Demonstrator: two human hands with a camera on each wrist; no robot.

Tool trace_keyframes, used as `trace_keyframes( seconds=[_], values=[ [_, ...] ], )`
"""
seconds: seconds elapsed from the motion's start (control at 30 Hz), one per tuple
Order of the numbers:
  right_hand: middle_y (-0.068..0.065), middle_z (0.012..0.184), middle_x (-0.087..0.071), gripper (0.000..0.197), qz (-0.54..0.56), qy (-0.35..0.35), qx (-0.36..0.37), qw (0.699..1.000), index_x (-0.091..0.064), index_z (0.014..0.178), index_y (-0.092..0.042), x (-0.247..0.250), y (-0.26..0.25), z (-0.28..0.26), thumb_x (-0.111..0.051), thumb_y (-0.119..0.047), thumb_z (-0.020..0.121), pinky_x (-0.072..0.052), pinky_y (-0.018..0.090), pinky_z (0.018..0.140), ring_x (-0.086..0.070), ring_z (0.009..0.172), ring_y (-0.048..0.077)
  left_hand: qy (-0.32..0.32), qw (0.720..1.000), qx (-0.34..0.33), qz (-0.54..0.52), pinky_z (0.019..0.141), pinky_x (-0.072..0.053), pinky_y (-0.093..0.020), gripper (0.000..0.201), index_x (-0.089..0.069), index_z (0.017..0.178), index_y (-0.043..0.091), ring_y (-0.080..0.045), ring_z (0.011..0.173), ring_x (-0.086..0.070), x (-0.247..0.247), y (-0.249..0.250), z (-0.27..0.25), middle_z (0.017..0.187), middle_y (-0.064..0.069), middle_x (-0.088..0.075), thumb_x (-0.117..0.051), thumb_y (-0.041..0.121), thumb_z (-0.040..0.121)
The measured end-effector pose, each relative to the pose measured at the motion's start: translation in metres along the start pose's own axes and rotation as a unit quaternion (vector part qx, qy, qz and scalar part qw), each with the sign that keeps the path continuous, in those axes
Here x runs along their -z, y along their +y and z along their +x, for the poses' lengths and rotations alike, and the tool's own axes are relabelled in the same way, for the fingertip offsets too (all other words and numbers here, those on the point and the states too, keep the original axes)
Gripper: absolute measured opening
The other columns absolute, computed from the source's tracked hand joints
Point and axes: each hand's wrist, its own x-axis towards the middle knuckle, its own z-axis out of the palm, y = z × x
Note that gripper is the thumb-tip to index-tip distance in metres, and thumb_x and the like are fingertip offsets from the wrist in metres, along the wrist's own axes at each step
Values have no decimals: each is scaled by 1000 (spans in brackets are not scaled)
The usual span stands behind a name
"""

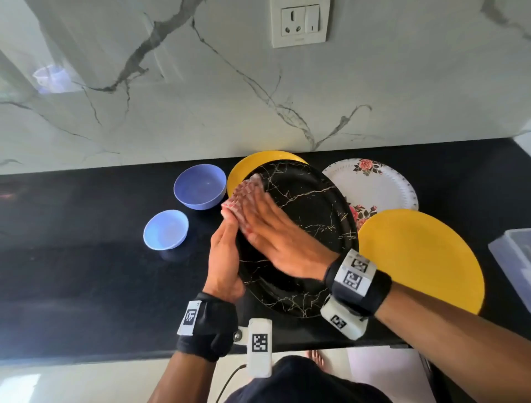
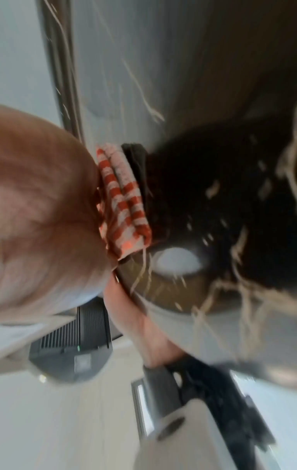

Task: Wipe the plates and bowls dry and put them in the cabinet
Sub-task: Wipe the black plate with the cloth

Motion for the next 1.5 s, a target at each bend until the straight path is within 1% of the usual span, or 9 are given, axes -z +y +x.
trace_keyframes(
  seconds=[0.37, 0.5, 0.63, 0.73, 0.83, 0.9, 1.0, 1.17, 1.5],
  values=[
    [-2, 165, 30, 66, -38, 10, -200, 979, 18, 158, -36, 21, 68, 1, 14, -60, 97, -7, 58, 125, 20, 154, 23, 28, 999, 17, -30, 115, -43, -61, 48, -73, 128, 15, -36, 126, -66, 13, 2, 0, 131, -20, -71, -41, 48, 111],
    [30, 165, 1, 52, -82, 5, -206, 975, -17, 152, -3, -1, 81, -32, -35, -17, 105, -14, 62, 123, 6, 153, 47, 51, 998, 13, -34, 113, -44, -62, 45, -78, 117, 18, -39, 125, -66, 20, 4, 0, 128, -21, -72, -43, 46, 111],
    [38, 160, 5, 60, -72, 3, -272, 960, -31, 144, 18, -27, 69, -56, -9, -19, 102, 1, 53, 124, 13, 151, 49, 51, 997, 22, -53, 115, -41, -64, 51, -71, 129, 12, -41, 128, -63, 26, -1, 2, 133, -24, -68, -43, 50, 110],
    [18, 166, 3, 55, 11, 37, -276, 960, -27, 155, 3, -35, 51, -63, -16, -26, 110, -21, 52, 124, 2, 154, 32, 41, 997, 29, -66, 117, -38, -66, 57, -65, 139, 14, -44, 135, -56, 25, 0, 9, 142, -26, -61, -50, 58, 105],
    [-11, 164, 29, 62, 144, 1, -249, 958, 6, 161, -26, -32, 16, -63, -27, -37, 110, -19, 28, 119, 12, 153, 9, 3, 997, 52, -64, 121, -30, -67, 78, -54, 149, 13, -47, 144, -46, 22, 2, 18, 153, -27, -50, -60, 70, 95],
    [-20, 165, 22, 66, 169, 20, -189, 967, 2, 162, -31, -30, 0, -58, -36, -39, 107, -21, 23, 117, 9, 154, 3, -16, 995, 62, -72, 124, -24, -64, 88, -46, 155, 10, -47, 147, -42, 22, 1, 21, 157, -27, -45, -56, 73, 95],
    [-18, 169, -2, 71, 218, 103, -151, 959, -16, 162, -26, -22, -5, -48, -53, -37, 103, -24, 17, 120, -7, 153, -2, -13, 993, 74, -90, 123, -30, -59, 80, -49, 153, 9, -42, 144, -48, 18, 6, 19, 154, -25, -51, -40, 70, 102],
    [-2, 139, -43, 106, 172, 155, -257, 938, -27, 159, -14, -8, 5, -34, -49, -80, 79, -44, 25, 107, -43, 129, 8, -5, 995, 35, -94, 123, -30, -61, 76, -50, 152, 8, -42, 140, -52, 17, 5, 19, 150, -24, -55, -37, 66, 105],
    [-7, 121, -33, 110, 174, 123, -254, 944, -27, 158, -26, -14, 5, -29, -88, -48, 70, -39, 32, 108, -41, 123, 15, -40, 994, 24, -96, 124, -24, -64, 84, -45, 155, 8, -46, 146, -43, 19, -9, 18, 156, -27, -46, -55, 69, 98]
  ],
)
